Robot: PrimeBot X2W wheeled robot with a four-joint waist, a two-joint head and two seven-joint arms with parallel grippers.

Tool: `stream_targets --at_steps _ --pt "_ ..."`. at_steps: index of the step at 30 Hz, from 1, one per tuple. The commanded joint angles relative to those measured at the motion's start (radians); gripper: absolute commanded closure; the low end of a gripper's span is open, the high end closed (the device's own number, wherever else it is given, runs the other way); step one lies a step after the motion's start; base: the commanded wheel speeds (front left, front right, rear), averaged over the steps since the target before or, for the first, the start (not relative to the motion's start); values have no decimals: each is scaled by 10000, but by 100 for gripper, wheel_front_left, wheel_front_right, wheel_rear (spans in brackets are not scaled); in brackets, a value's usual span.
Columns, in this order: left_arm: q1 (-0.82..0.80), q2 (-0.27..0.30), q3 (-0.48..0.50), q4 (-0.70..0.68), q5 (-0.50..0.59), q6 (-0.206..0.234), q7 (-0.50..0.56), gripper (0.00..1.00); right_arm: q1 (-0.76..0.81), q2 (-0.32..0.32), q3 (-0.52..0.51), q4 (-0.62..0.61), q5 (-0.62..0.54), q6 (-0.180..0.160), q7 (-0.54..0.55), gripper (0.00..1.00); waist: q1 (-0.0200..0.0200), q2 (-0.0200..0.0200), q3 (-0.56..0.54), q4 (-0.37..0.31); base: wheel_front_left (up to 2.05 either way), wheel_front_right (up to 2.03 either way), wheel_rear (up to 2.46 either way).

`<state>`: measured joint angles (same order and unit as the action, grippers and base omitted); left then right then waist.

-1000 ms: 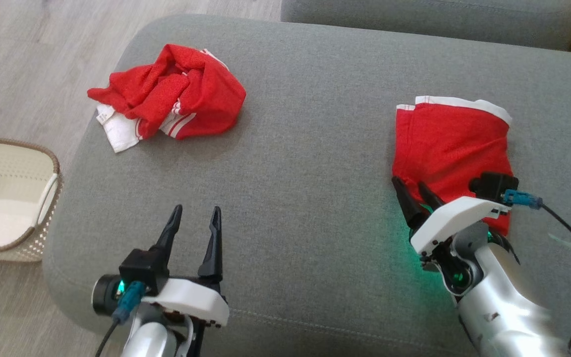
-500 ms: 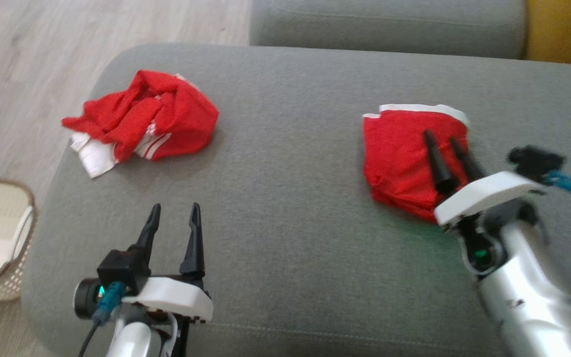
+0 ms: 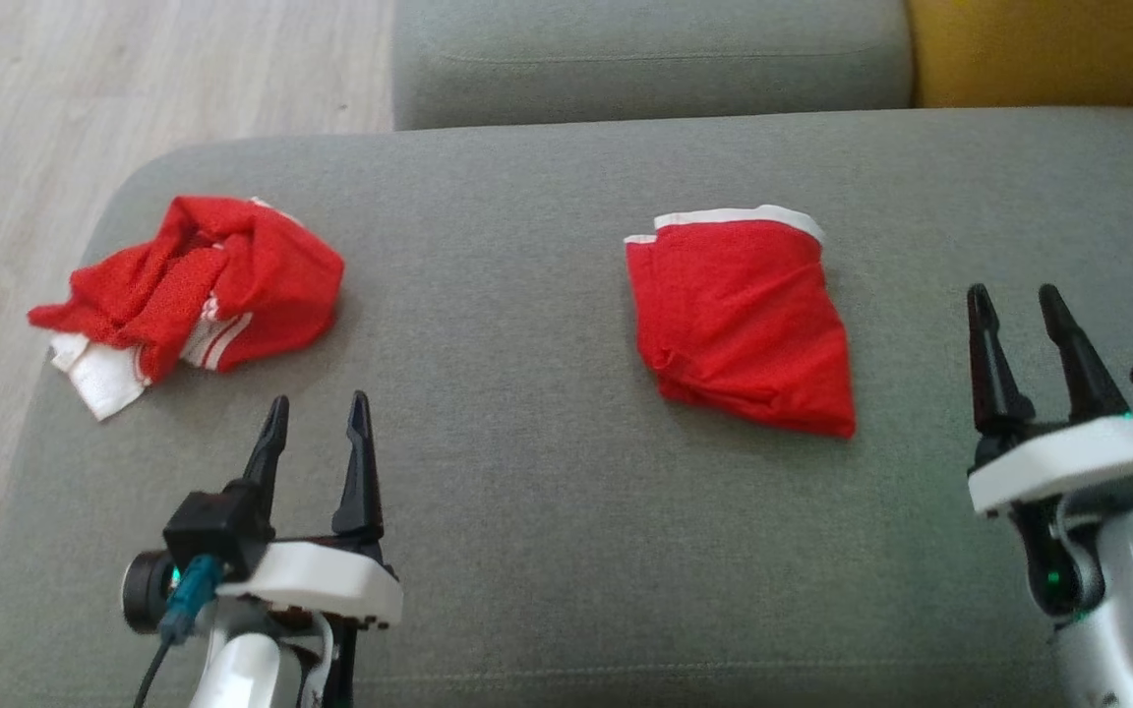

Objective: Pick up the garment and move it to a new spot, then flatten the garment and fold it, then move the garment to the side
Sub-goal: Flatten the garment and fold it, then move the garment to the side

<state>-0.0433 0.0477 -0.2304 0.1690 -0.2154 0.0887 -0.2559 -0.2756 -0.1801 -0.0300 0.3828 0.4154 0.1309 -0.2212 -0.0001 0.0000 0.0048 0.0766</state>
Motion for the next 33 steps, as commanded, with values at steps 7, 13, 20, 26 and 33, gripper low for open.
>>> stream_targets --at_steps 7,13,20,26,33 --pt "-159 26 538 -524 -117 154 -59 0 943 459 -253 -1535 -1210 -2 -180 0 1 0 -44 -431 0 0 0" --pt "79 26 588 -621 -85 174 -59 0 1210 783 -336 -1717 -1745 -2 -203 0 1 0 -39 -611 0 0 0" --pt "175 26 543 -623 -42 108 -59 0 1290 1030 -329 -1694 -2033 -2 -192 0 1 0 5 -741 0 0 0" --pt "77 26 306 -604 -36 66 -59 0 1131 1121 -444 -1519 -1863 -2 111 0 1 0 244 -597 0 0 0" --pt "-338 26 58 -538 39 -24 -59 0 -124 1118 -316 -786 -948 -2 956 0 1 0 1041 -162 0 0 0"
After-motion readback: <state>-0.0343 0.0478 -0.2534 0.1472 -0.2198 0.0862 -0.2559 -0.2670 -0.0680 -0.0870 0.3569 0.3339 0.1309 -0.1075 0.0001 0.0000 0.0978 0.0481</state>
